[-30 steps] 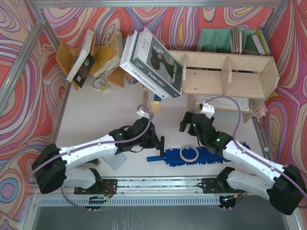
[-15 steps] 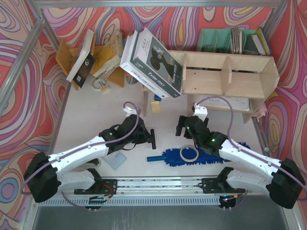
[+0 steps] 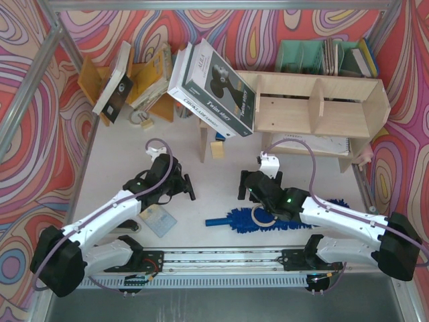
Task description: Dust the bookshelf with a duster
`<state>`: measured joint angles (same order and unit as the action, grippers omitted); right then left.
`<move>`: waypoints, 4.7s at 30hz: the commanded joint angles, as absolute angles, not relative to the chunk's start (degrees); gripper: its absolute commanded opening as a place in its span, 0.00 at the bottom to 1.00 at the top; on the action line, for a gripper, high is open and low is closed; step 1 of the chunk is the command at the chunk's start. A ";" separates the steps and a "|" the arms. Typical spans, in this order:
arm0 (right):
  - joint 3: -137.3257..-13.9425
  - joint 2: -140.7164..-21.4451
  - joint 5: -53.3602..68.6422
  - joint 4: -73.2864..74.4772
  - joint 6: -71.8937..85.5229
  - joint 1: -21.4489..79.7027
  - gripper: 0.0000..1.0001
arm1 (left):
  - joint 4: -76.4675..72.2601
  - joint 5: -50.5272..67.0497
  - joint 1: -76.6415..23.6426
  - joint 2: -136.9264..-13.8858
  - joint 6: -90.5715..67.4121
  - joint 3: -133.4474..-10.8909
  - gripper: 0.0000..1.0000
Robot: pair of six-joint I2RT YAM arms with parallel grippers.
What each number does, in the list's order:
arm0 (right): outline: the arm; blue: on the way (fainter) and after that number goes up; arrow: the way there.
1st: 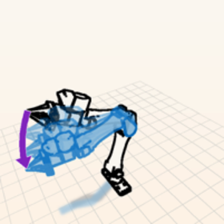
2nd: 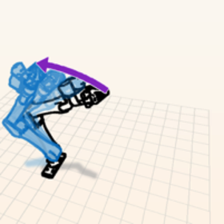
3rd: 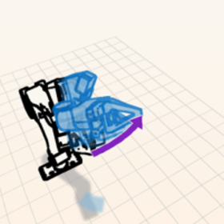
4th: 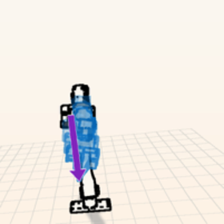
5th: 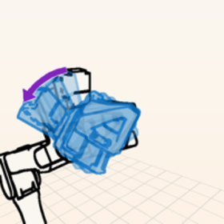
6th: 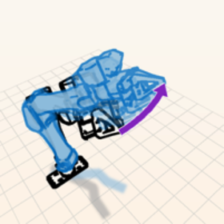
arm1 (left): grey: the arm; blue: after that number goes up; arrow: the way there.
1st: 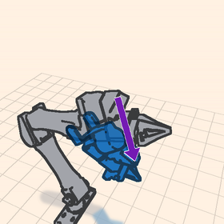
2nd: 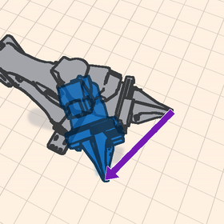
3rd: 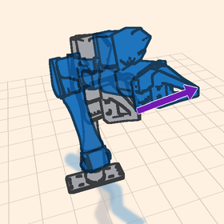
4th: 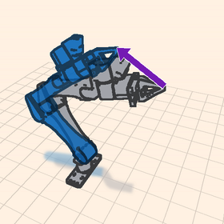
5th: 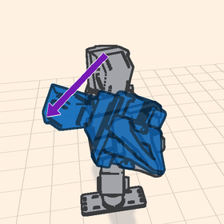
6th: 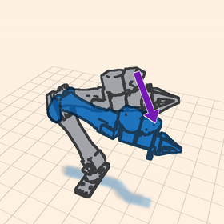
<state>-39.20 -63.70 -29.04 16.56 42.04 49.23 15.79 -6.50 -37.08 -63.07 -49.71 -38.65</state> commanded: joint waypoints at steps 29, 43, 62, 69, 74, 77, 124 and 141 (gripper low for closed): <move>-42.43 -65.95 -34.17 27.24 51.43 55.59 0.80 | 12.56 -7.35 -24.41 -68.06 -45.64 -37.04 0.67; -47.52 -74.66 -33.82 39.15 62.92 65.03 0.67 | 22.40 -15.15 -24.61 -48.87 -40.94 -36.46 0.98; -46.23 -77.79 -35.15 42.22 66.70 63.70 0.45 | 21.23 -14.71 -24.59 -46.26 -40.90 -34.14 0.98; -45.16 -77.29 -34.49 40.21 64.97 61.64 0.30 | 20.94 -14.27 -24.60 -47.00 -41.05 -34.05 0.98; -45.09 -77.76 -34.24 39.81 64.64 61.17 0.28 | 20.68 -14.06 -24.57 -47.29 -41.22 -33.92 0.98; -44.47 -77.71 -33.95 39.39 64.60 61.08 0.28 | 20.74 -14.15 -24.61 -47.15 -41.26 -33.92 0.98; -51.35 -78.43 -39.62 35.35 56.17 55.86 0.20 | 20.92 -13.45 -24.61 -45.60 -41.25 -32.58 0.98; -51.53 -82.56 -35.61 27.61 50.00 49.15 0.18 | 20.25 -12.13 -24.59 -46.24 -41.09 -32.77 0.98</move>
